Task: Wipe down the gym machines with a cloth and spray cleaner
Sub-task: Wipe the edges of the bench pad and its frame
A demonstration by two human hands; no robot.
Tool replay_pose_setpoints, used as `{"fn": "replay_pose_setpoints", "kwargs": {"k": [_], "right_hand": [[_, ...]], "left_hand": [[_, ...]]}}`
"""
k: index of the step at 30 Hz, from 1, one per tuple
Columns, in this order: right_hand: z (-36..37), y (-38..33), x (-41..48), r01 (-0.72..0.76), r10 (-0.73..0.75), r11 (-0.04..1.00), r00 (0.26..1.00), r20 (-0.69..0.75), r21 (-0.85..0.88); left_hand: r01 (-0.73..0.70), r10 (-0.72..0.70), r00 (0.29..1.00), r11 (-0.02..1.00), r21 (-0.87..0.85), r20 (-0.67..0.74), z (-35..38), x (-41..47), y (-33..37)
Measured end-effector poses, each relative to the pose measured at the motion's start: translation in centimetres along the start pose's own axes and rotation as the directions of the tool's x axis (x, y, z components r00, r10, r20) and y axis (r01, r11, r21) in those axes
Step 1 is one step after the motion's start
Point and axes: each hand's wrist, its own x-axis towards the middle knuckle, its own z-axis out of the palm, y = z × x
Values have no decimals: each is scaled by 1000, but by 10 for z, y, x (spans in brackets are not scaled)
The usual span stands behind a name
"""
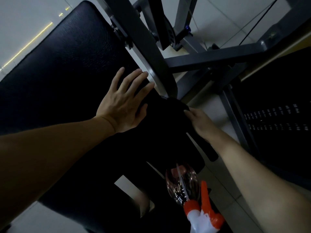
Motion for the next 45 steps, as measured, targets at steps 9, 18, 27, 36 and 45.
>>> {"fn": "replay_pose_setpoints", "kwargs": {"k": [9,18,27,36,45], "right_hand": [[-15,-24,-46,-36,-62,604,994,-92,-796],[12,-16,-2,-44,56,973,997,48,-228],[-14,-26,-56,150,-116,672,988,98,-726],[-5,-25,-33,-167,177,974,983,53,-156],[-3,-6,-59,11,0,915,1000,27,-403]], "left_hand": [[-1,1,1000,1000,-15,-4,0,0,1],[-11,11,1000,1000,-3,-11,0,1,1],[-21,21,1000,999,-30,1,-1,0,0],[-21,21,1000,999,-33,-3,0,2,-1],[-15,14,1000,999,-38,-5,-1,0,0]]}}
